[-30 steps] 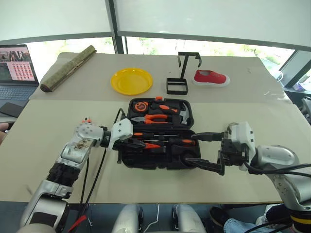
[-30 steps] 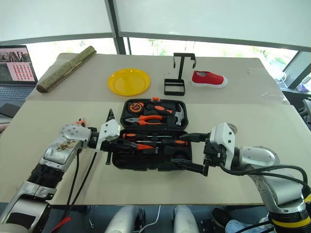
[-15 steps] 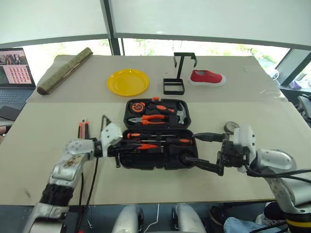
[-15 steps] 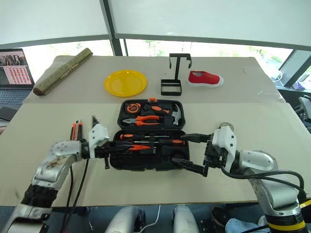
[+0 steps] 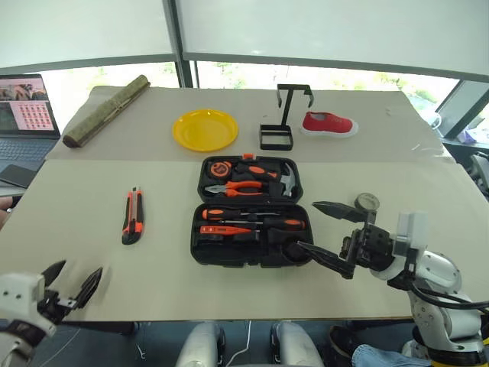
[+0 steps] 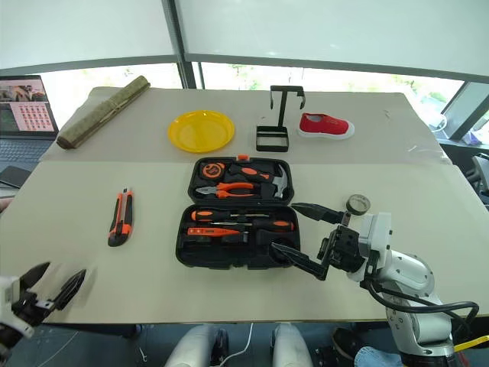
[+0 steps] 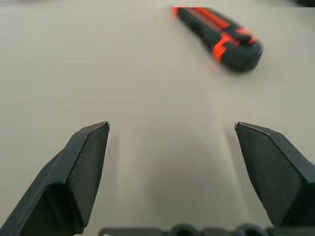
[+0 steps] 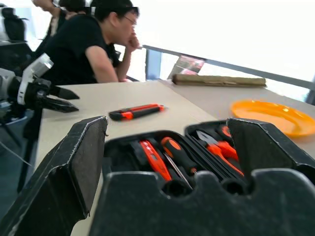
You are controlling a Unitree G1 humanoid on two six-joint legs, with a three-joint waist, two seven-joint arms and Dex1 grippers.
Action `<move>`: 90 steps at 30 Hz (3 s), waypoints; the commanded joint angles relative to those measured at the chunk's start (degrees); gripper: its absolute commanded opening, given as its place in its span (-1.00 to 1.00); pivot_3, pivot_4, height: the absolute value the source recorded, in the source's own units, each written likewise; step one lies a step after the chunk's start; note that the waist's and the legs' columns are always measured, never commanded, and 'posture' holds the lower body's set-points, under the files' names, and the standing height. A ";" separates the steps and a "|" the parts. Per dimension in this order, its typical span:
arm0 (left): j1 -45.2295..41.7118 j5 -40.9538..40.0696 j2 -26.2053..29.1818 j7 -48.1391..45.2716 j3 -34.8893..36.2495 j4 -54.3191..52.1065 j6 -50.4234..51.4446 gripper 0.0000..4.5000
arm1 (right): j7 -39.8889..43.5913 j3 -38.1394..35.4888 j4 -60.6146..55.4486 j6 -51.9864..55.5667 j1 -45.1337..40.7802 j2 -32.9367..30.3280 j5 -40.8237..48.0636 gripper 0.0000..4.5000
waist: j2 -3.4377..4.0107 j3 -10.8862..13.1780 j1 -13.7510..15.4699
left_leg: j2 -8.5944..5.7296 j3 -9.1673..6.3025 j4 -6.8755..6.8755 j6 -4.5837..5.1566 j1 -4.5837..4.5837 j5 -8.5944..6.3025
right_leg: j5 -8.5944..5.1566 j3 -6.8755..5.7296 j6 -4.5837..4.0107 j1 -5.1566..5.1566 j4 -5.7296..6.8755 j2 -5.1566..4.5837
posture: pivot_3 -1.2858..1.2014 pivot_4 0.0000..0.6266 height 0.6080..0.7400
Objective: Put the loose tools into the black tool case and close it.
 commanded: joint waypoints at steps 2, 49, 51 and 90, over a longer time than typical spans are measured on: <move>-3.69 -3.52 2.65 6.92 -2.96 -9.71 10.81 0.97 | 2.15 -0.45 -1.18 -3.78 0.49 -0.56 -0.23 1.00 | -0.13 -0.09 0.20 | 0.00 0.00 0.00 0.00 0.02 0.00 | 0.00 0.01 -0.01 0.03 0.00 -0.01 | 0.03 -0.52 1.00; -53.24 8.77 24.72 -35.99 -53.66 -4.23 11.17 -0.24 | 0.60 -5.48 -3.36 0.26 4.96 -8.62 2.06 1.00 | -0.19 -0.08 -0.27 | -0.02 0.12 -0.12 -0.13 -0.25 -0.02 | 0.11 0.03 -0.17 -0.04 -0.09 0.15 | 0.03 -0.52 1.00; -55.79 11.89 23.01 -34.52 -56.54 -3.56 11.67 -0.24 | -0.03 -5.27 -4.14 0.59 5.34 -8.54 2.07 1.00 | -0.21 -0.07 -0.26 | -0.04 0.10 -0.04 -0.12 -0.31 -0.01 | 0.11 0.08 -0.08 -0.04 -0.09 0.32 | 0.03 -0.52 1.00; -60.42 7.84 9.29 -31.51 -50.58 5.28 12.36 0.89 | -2.00 -3.42 -5.03 1.54 8.45 -8.40 0.85 1.00 | -0.22 -0.06 0.54 | -0.03 0.04 0.22 0.00 -0.27 -0.06 | 0.04 0.16 0.08 0.04 0.06 0.36 | 0.03 -0.52 1.00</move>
